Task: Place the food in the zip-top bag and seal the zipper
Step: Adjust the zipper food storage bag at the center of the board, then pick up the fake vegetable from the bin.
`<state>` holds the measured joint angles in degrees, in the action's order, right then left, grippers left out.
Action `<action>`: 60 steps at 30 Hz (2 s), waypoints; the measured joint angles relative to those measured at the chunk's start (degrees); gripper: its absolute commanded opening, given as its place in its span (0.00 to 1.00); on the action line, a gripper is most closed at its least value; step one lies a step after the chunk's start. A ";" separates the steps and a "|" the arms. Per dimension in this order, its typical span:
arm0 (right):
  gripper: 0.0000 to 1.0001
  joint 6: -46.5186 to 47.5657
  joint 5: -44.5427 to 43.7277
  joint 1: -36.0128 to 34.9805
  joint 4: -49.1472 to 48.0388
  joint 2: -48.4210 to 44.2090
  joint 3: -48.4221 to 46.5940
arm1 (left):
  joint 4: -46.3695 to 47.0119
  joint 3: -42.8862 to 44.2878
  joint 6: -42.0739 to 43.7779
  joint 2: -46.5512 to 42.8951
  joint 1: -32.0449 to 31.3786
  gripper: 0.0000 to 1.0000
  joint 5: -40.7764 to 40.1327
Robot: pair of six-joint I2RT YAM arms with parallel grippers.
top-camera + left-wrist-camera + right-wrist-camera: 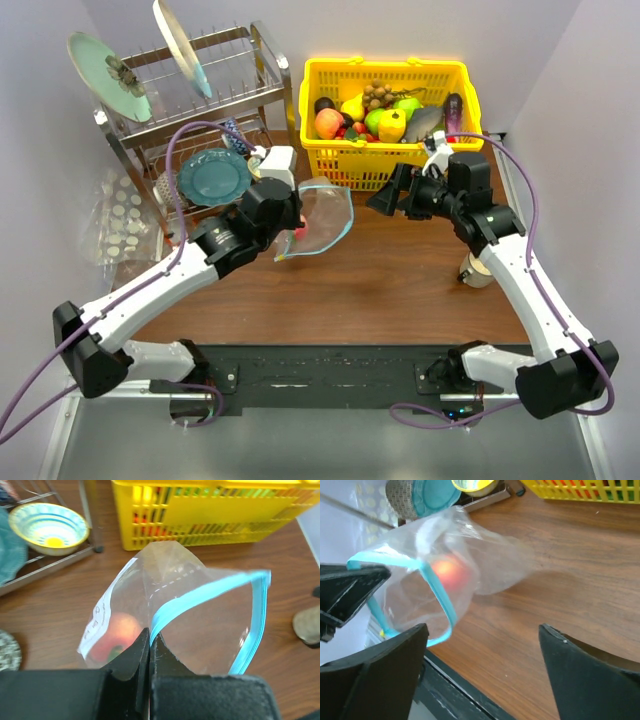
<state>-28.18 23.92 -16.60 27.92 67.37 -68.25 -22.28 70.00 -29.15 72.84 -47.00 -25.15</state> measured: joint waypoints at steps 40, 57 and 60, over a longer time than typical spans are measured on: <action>0.97 13.55 -36.94 0.55 3.37 55.39 -59.45 | -3.48 -7.23 1.70 -4.00 0.02 0.00 0.22; 0.55 15.67 -41.29 1.22 3.28 62.34 -59.80 | -3.50 -7.23 1.70 -4.00 0.00 0.00 0.74; 0.55 15.80 -40.85 1.22 3.37 59.56 -58.10 | -3.50 -7.23 1.68 -4.00 0.02 0.00 0.96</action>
<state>-12.38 -16.93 -15.38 31.29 126.93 -126.34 -25.78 62.76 -27.46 68.84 -46.98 -24.18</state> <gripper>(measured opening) 0.734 0.019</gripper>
